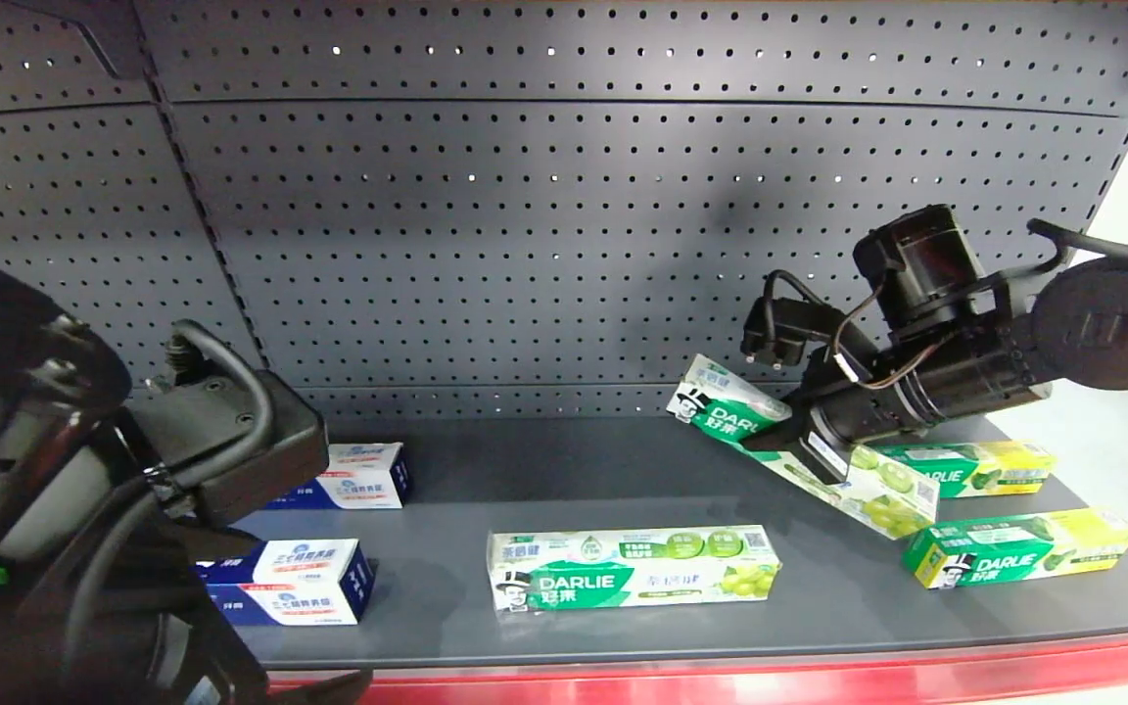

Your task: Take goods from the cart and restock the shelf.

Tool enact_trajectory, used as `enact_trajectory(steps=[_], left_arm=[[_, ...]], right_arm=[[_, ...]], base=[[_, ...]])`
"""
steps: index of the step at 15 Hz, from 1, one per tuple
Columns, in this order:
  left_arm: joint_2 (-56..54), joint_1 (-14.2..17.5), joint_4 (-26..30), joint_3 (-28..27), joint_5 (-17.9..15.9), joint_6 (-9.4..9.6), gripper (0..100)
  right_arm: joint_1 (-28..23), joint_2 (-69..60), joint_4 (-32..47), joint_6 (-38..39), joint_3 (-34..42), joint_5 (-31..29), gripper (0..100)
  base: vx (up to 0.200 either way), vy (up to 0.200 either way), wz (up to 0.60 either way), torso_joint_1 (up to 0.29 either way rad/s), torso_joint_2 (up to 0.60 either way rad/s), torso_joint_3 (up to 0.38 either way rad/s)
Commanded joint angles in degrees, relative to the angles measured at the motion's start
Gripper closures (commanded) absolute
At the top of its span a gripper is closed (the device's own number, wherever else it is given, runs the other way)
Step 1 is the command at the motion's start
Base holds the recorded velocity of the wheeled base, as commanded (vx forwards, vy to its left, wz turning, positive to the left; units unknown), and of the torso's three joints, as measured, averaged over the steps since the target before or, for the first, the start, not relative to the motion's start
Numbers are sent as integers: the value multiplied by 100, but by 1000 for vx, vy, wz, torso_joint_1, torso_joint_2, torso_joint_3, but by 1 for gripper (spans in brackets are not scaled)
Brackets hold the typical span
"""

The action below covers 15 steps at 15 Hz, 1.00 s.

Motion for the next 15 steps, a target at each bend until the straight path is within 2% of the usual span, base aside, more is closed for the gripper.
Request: enact_trajectory(steps=[1,5,11,15], left_arm=[[-260,-1,-134,243,-6,-74,0],[-260,-1,-152,278,-6,-74,0],[-233,-1,-248,330,-24,-74,0],[-233,-1,-301,418,-32,-74,0]], right_arm=[[85,426,63,-47,-393,32,100],[165,760,-7,-179,-507,24,100],[358,1305,2,-188,-1078,85,100],[516,1411,-7,-188,-1105,129,100]], base=[[0,0,0,0,0,0],[0,0,0,0,0,0],[0,0,0,0,0,0],[0,0,0,0,0,0]])
